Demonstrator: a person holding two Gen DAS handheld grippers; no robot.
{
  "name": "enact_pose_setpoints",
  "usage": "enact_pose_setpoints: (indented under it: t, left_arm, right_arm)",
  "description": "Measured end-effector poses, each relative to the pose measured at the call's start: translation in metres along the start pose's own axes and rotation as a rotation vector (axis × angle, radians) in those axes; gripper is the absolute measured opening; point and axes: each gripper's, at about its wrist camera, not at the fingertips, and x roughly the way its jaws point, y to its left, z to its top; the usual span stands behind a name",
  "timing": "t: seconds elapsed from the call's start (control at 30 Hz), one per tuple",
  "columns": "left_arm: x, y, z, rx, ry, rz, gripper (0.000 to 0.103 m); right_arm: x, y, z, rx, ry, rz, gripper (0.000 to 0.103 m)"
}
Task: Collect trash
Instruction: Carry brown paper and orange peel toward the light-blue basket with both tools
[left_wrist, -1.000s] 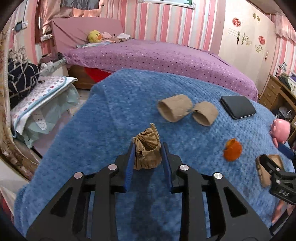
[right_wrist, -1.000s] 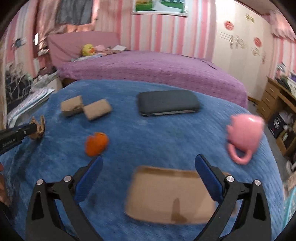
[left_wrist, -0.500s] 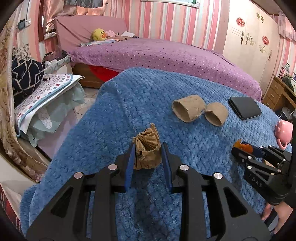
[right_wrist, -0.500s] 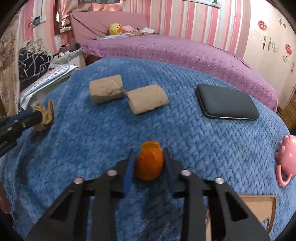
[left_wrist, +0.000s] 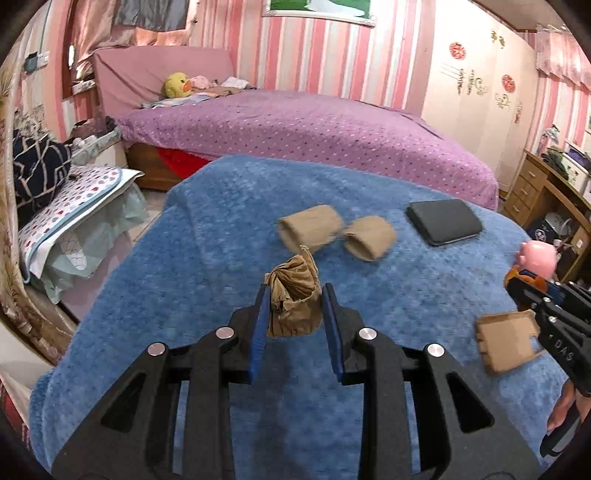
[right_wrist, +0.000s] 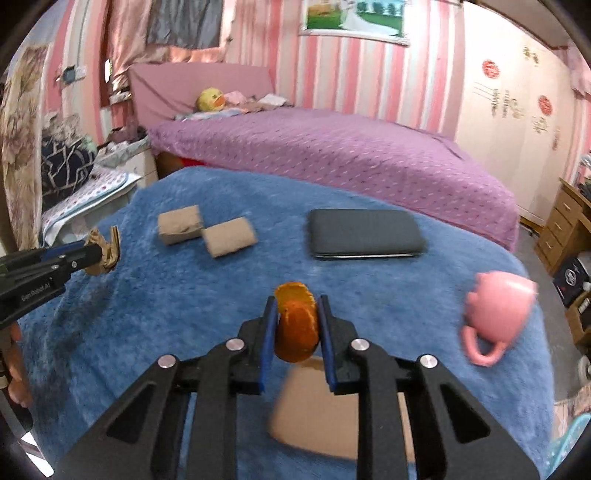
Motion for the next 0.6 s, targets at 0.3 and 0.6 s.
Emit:
enact_pose_setpoints:
  t: [0.3,0.6]
  left_arm:
    - [-0.016,-0.089,-0.011,0.081,-0.008,-0.111,0.027]
    - [-0.031,-0.177,-0.039,0.172,0.006,-0.217,0.027]
  right_arm:
    - [-0.072,-0.087,-0.038,0.079,-0.028,-0.138,0.022]
    - [-0.11,-0.16,-0.088,0.184,-0.034,-0.252,0.022]
